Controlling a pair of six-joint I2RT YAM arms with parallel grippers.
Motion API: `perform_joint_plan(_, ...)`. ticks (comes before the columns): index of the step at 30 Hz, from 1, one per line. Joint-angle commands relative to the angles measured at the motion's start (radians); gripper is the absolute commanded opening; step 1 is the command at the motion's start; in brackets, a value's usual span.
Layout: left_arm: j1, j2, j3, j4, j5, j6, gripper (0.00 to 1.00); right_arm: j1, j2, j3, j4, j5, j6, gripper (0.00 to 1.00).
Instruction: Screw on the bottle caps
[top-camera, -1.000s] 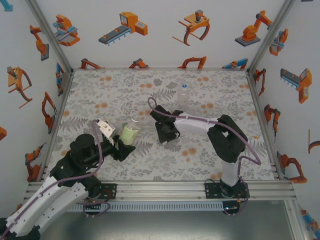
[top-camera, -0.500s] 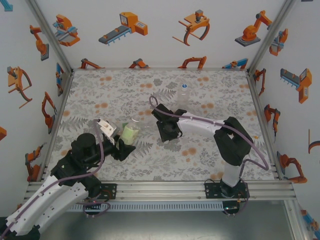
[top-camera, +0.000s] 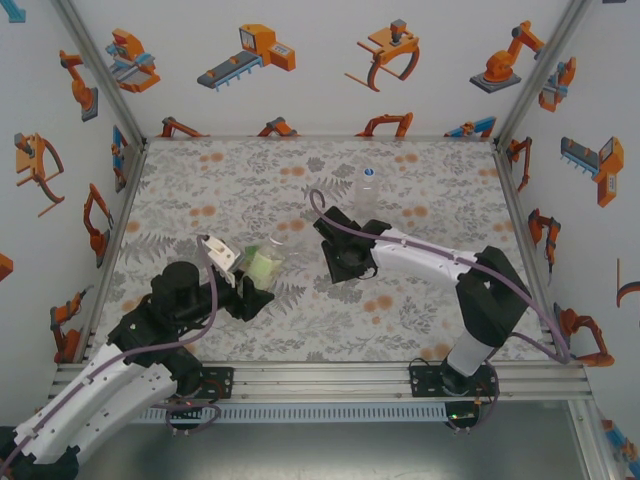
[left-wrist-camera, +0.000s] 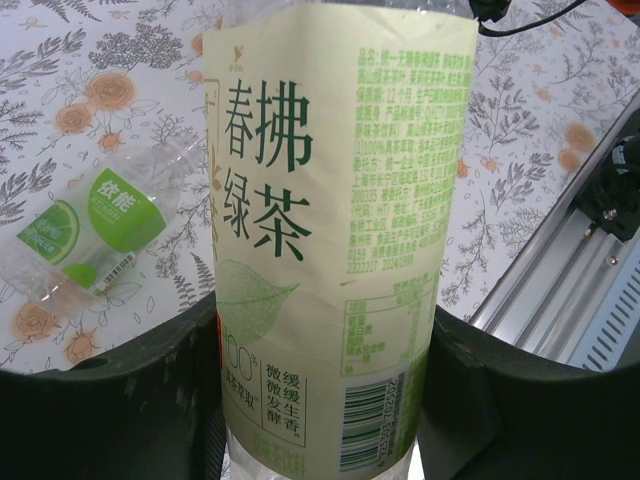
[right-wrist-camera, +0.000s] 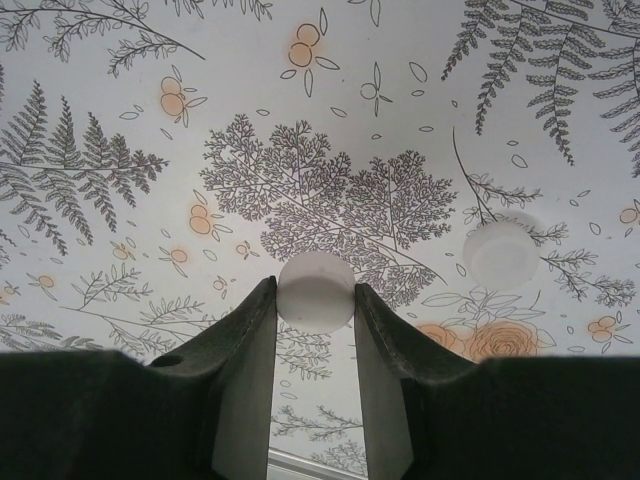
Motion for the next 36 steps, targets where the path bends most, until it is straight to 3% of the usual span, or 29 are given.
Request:
perform_joint_plan(1,0.007,0.004,0.026,0.052,0.020,0.021,0.00,0.006,-0.040,-0.009,-0.034,0.022,-0.014,0.19)
perform_joint_plan(10,0.007,0.003,0.029,0.048,0.086,0.073,0.00,0.006,-0.100,-0.008,-0.044,0.012,-0.034,0.17)
perform_joint_plan(23,0.005,0.056,0.151,-0.179,0.365,0.464,0.00,0.004,-0.361,-0.012,-0.031,-0.098,-0.246,0.11)
perform_joint_plan(29,0.002,0.073,0.173,-0.213,0.347,0.579,0.00,0.005,-0.547,-0.101,0.089,-0.162,-0.346,0.00)
perform_joint_plan(36,0.002,0.058,0.157,-0.212,0.332,0.639,0.00,0.005,-0.699,-0.175,0.167,-0.316,-0.487,0.00)
